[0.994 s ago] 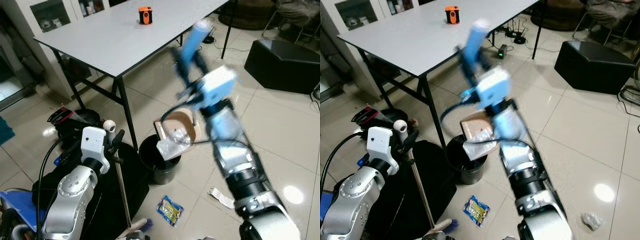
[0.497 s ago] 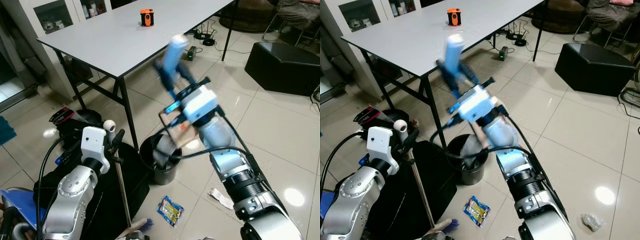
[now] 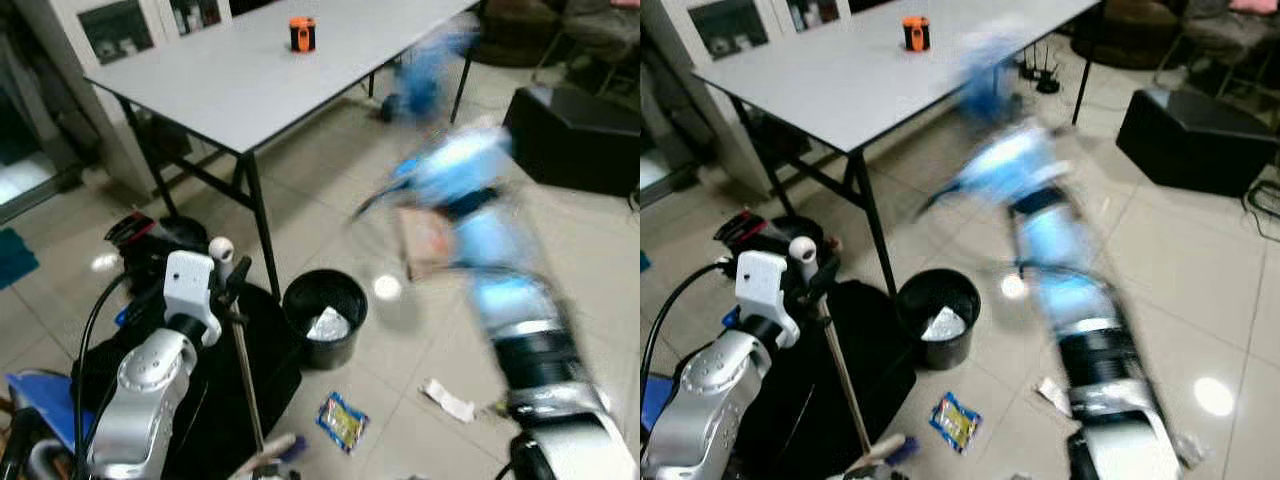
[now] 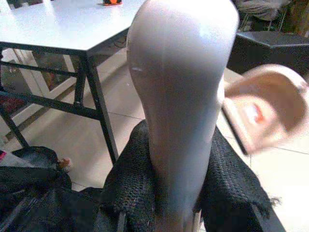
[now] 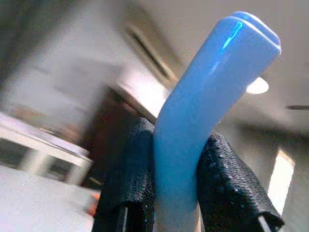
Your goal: Sweep floor
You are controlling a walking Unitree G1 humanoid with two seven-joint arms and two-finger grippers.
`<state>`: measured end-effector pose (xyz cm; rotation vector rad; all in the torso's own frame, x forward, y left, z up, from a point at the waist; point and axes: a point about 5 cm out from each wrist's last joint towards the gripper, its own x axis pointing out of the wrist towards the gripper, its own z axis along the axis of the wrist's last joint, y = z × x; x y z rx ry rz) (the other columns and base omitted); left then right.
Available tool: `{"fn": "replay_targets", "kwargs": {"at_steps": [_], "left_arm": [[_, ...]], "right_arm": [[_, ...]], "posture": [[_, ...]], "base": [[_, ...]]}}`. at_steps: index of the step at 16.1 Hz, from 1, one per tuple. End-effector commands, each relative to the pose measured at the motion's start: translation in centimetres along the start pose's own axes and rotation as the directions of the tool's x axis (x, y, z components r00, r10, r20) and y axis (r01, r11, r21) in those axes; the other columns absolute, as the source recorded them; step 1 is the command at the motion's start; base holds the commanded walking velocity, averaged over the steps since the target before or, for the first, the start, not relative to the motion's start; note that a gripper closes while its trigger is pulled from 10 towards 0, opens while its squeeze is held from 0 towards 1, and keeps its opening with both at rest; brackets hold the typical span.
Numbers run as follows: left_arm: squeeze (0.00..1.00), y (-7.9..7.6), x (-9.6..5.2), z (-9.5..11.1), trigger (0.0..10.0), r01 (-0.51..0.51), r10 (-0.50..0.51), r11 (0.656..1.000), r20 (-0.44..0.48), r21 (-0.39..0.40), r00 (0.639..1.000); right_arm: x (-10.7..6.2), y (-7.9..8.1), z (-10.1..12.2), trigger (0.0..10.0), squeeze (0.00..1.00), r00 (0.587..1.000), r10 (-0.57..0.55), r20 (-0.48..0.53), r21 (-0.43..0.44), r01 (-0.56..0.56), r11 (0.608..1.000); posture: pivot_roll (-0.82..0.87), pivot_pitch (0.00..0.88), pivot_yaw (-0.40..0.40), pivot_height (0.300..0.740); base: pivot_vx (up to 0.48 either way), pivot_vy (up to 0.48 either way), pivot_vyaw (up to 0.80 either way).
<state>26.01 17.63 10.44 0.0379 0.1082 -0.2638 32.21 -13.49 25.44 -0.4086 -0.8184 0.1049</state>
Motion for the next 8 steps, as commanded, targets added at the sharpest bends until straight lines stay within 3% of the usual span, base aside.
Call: {"fn": "replay_targets", "kwargs": {"at_steps": [1,3,6,7,8], "left_arm": [[0.0,0.2,0.4,1.2,10.0,-0.008,0.006,0.999,0.049,0.034,0.999],[0.0,0.0,0.6,1.3,10.0,0.001,-0.002,1.0,0.052,0.031,0.999],[0.0,-0.2,1.0,1.5,10.0,0.006,-0.008,0.999,0.063,0.038,0.998],[0.0,-0.2,1.0,1.5,10.0,0.006,-0.008,0.999,0.063,0.038,0.998],[0.0,-0.2,1.1,1.7,10.0,-0.006,0.003,0.999,0.077,0.045,0.997]], "right_arm": [[-0.8,-1.3,-0.5,10.0,0.0,0.993,-0.084,-0.081,0.041,0.088,0.995],[-2.9,-3.5,-1.1,10.0,0.0,0.97,-0.155,-0.187,-0.004,0.157,0.988],[-5.3,-4.7,-1.4,10.0,0.0,0.94,-0.171,-0.294,-0.056,0.162,0.985],[-5.3,-4.7,-1.4,10.0,0.0,0.94,-0.171,-0.294,-0.056,0.162,0.985],[-6.5,-4.6,-1.8,10.0,0.0,0.912,-0.174,-0.373,-0.056,0.165,0.985]], "posture": [[0.07,0.02,0.077,0.74],[0.05,0.022,0.085,0.74],[0.04,0.021,0.088,0.74],[0.04,0.021,0.088,0.74],[0.04,0.021,0.088,0.74]], "base": [[0.0,0.0,0.0],[0.0,0.0,0.0],[0.0,0.0,0.0],[0.0,0.0,0.0],[0.0,0.0,0.0]]}}
